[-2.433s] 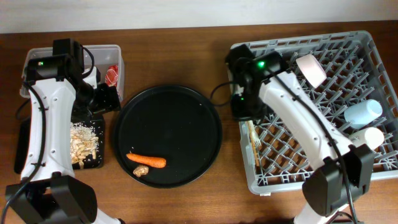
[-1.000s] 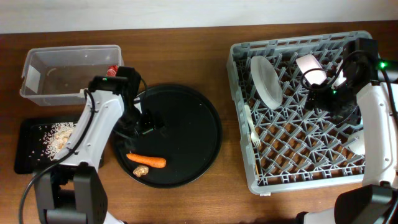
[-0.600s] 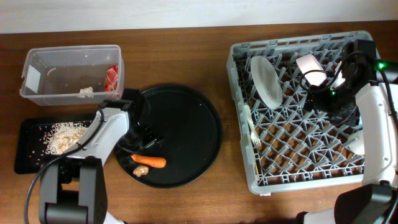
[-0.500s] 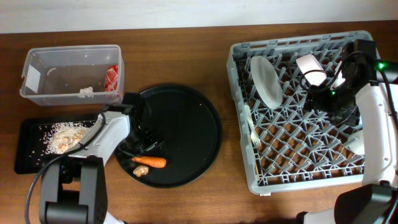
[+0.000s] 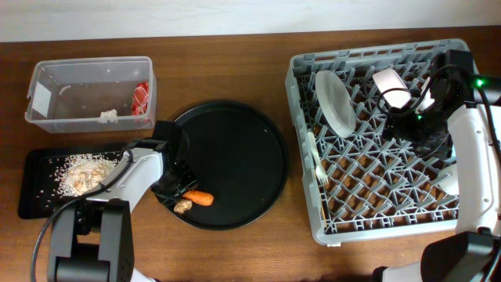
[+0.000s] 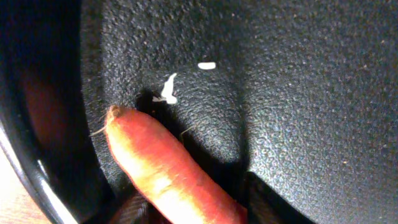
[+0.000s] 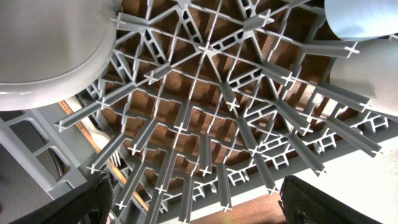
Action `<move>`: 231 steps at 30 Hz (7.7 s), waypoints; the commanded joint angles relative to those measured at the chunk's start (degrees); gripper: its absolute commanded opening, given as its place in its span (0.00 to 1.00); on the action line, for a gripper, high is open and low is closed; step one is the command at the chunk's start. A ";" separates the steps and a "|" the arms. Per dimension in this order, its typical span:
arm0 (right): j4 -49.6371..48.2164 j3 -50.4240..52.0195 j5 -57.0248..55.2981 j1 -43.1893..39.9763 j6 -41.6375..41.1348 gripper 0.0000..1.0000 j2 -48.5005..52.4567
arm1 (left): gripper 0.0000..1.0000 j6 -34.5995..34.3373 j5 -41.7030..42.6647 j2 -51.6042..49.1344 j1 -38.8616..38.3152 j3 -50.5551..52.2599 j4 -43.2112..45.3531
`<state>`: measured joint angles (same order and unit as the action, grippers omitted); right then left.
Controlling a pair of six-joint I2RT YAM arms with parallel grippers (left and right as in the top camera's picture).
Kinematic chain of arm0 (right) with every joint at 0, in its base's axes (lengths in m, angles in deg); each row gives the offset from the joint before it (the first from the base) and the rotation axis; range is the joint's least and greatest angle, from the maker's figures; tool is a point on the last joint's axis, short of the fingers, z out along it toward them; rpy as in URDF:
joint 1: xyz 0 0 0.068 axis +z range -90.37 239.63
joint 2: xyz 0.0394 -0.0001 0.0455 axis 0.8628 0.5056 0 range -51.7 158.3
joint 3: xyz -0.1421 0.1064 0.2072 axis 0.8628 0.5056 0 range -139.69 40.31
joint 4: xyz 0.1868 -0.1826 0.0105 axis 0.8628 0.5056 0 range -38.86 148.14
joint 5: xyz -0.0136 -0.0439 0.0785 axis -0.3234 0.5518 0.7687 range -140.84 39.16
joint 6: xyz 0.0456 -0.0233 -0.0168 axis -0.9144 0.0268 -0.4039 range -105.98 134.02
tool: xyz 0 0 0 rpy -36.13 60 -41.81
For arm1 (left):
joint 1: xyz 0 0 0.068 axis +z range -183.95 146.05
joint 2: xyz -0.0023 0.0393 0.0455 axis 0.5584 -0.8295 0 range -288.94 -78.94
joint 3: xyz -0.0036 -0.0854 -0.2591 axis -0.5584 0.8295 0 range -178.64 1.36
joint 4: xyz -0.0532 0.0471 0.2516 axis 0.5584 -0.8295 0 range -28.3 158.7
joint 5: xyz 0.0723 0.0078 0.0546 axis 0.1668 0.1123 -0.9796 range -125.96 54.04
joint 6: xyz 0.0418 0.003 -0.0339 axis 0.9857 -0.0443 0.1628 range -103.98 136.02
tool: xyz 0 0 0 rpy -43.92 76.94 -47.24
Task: Sort waste into correct bins and load items into the dishwasher rack
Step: 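Reach the left gripper to the plate and grasp the carrot, then carry the carrot left and drop it onto the black tray, then reach the left gripper back to the plate toward the brown shell, then grasp the brown shell on the plate with the left gripper, then carry the brown shell left and drop it onto the black tray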
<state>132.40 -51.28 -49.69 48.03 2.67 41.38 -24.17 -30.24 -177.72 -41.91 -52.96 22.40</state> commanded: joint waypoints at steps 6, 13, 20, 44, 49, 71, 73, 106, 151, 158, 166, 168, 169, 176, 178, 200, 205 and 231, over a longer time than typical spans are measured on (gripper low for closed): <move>0.24 0.31 0.17 -0.07 0.42 0.89 0.22 | 0.35 0.59 1.44 -0.57 -0.13 0.68 0.92; 0.39 0.31 0.15 -0.07 0.42 0.89 0.22 | 0.29 3.06 1.31 -0.48 -0.13 -1.55 0.87; 0.42 0.31 0.15 -0.07 0.42 0.89 0.22 | 0.22 7.21 1.31 -0.48 -0.13 -6.12 0.42; 0.44 0.31 0.15 -0.07 0.42 0.89 0.22 | 0.18 11.17 -5.49 10.62 33.73 -12.68 -2.84; 0.44 0.31 0.13 -0.07 0.42 0.89 0.22 | 0.19 11.17 -8.90 10.62 37.46 -12.48 -0.17; 0.46 0.31 0.15 -0.07 0.42 0.89 0.22 | 0.19 11.19 -12.68 0.98 37.62 -12.09 -0.87; 0.46 0.31 0.15 -0.07 0.42 0.89 0.22 | 0.19 11.19 -12.66 -0.28 37.62 -12.09 -0.87; 0.39 0.31 0.15 -0.07 0.42 0.89 0.22 | 0.99 14.84 -5.05 6.62 6.43 -8.61 -11.30; 0.42 0.31 0.13 -0.07 0.44 0.89 0.22 | 0.89 22.97 -6.99 3.17 -4.79 1.97 0.90; 0.42 0.31 0.13 -0.07 0.44 0.89 0.22 | 0.56 22.97 -6.95 1.75 -4.79 1.97 -1.77; 0.42 0.31 0.13 -0.07 0.44 0.89 0.22 | 0.24 22.97 -6.97 1.75 -4.72 1.95 -2.16; 0.42 0.31 0.13 -0.07 0.44 0.89 0.22 | 0.12 22.97 -6.99 1.75 -4.72 1.92 -2.14; 0.42 0.31 0.15 -0.07 0.44 0.89 0.22 | 0.08 22.97 -6.99 1.75 -4.72 1.86 -2.14; 0.44 0.31 0.13 -0.07 0.44 0.89 0.22 | 0.01 22.97 -6.97 1.77 -4.63 -0.76 -2.75; 0.44 0.31 0.13 -0.07 0.44 0.89 0.22 | 0.00 22.99 -7.02 1.77 -4.37 -1.97 -3.43; 0.42 0.31 0.13 -0.07 0.44 0.89 0.22 | 0.00 23.08 -6.97 4.50 25.94 -17.84 -9.51; 0.42 0.31 0.13 -0.07 0.44 0.89 0.22 | 0.00 22.91 -6.99 3.06 30.95 -17.84 -6.73; 0.46 0.31 0.15 -0.07 0.44 0.89 0.22 | 0.70 22.95 -5.22 -1.60 32.63 -17.79 -9.14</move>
<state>132.79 -51.26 -49.67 48.03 2.67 41.38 -1.33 -36.88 -179.25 -9.44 -69.81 13.57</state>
